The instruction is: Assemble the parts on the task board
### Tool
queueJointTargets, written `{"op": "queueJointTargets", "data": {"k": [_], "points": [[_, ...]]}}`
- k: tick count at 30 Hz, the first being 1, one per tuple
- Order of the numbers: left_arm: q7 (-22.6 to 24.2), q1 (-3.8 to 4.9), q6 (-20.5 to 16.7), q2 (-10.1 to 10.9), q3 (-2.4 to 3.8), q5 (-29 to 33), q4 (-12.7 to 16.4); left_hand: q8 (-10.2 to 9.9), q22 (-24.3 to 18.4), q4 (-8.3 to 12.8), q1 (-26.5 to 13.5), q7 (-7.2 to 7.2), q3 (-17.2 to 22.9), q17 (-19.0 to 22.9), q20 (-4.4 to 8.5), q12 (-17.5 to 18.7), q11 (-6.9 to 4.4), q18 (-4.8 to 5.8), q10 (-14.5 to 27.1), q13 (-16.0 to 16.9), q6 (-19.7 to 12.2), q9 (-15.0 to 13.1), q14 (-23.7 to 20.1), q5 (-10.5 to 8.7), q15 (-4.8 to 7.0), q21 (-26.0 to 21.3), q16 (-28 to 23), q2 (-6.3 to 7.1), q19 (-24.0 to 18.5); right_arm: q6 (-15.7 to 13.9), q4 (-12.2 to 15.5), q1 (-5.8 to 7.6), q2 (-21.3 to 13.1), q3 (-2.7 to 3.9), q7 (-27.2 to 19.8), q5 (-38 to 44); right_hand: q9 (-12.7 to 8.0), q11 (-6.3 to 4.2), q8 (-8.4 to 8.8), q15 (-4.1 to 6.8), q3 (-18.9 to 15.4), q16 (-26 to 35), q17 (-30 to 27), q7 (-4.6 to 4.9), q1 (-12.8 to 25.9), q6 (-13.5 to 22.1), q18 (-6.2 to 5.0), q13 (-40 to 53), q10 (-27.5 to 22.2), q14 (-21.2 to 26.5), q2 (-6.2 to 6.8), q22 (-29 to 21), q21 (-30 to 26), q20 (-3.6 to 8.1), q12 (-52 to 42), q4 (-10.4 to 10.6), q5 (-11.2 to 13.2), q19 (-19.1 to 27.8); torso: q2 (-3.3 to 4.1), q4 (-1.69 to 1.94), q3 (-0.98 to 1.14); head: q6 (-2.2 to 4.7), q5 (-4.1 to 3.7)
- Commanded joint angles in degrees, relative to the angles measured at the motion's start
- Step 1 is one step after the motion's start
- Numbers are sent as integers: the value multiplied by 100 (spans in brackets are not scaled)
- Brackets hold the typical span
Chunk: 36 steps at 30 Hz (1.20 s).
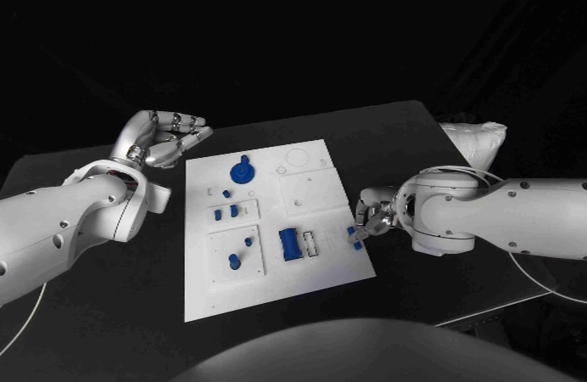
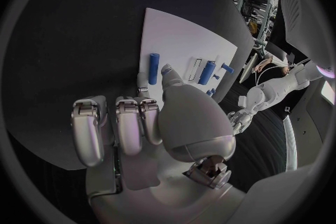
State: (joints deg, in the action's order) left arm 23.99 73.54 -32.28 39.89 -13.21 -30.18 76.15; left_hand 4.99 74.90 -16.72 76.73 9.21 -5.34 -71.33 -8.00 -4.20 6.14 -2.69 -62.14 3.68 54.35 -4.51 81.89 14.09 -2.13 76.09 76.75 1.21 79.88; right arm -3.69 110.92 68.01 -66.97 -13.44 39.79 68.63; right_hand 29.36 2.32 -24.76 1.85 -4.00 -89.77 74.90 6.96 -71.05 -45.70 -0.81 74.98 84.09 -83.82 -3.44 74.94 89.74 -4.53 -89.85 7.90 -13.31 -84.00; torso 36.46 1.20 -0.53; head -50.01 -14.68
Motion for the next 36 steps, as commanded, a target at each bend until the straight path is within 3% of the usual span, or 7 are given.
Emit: {"op": "queueJointTargets", "data": {"k": [1, 14, 21, 28, 36], "points": [[23, 2, 67, -5, 4, -21, 17, -20, 1018, 1, -11, 19, -31, 5, -6, 7, -3, -61, -34, 9, 4, 5, 43, 27, 13, -34, -15, -54, 32, 174, -30, -44, 39, -12, 649, 62, -26, 40, 39, -32, 55, -23, 1510, -3, -51, -39, 81, 1502, 591, -618, -15, 1506, 26, -40, -15, -4, -12, -600, -4, 1, 0, 1, 10], [23, 2, 67, -2, 4, -25, 19, -20, 1018, 1, -11, 19, -31, 5, -6, 7, -3, -61, -34, 9, 4, 5, 43, 27, 13, -34, -15, -54, 32, 201, -164, -84, 182, -12, 658, 67, -84, 15, 56, -33, 309, -23, 1510, -28, -143, -124, 81, 1502, 591, -618, -173, 1506, 26, -39, -15, -136, -21, -600, 1, 4, -2, 1, 17], [23, 2, 65, -1, 4, -26, 21, -20, 1018, 1, -11, 19, -31, 5, -6, 7, -3, -61, -34, 9, 4, 5, 43, 27, 13, -34, -15, -54, 32, 252, -231, -140, 243, -12, 669, 132, -135, 7, 96, -33, 461, -23, 1510, -37, -235, -153, 81, 1502, 591, -618, -198, 1506, 26, -40, -15, -258, -33, -600, 1, 3, -1, 1, 20], [24, 2, 66, -6, 4, -26, 20, -20, 1018, 1, -11, 19, -31, 5, -6, 7, -3, -61, -34, 9, 4, 5, 43, 27, 13, -34, -15, -54, 32, 302, -254, -181, 307, -12, 676, 183, -264, 11, 229, -44, 713, -23, 1510, -29, -393, -215, 81, 1502, 591, -618, -206, 1506, 26, -46, -15, -476, -83, -600, -2, 1, 2, 1, 41], [26, 2, 73, -10, 4, -27, 21, -20, 1018, 1, -11, 19, -31, 5, -6, 7, -3, -61, -34, 9, 4, 5, 43, 27, 13, -34, -15, -54, 32, 350, -281, -226, 371, -12, 677, 221, -398, 26, 387, -69, 865, -23, 1510, -11, -396, -307, 81, 1502, 591, -618, -179, 1506, 26, -64, -15, -582, -48, -600, -2, -3, 0, 1, 72]]}}
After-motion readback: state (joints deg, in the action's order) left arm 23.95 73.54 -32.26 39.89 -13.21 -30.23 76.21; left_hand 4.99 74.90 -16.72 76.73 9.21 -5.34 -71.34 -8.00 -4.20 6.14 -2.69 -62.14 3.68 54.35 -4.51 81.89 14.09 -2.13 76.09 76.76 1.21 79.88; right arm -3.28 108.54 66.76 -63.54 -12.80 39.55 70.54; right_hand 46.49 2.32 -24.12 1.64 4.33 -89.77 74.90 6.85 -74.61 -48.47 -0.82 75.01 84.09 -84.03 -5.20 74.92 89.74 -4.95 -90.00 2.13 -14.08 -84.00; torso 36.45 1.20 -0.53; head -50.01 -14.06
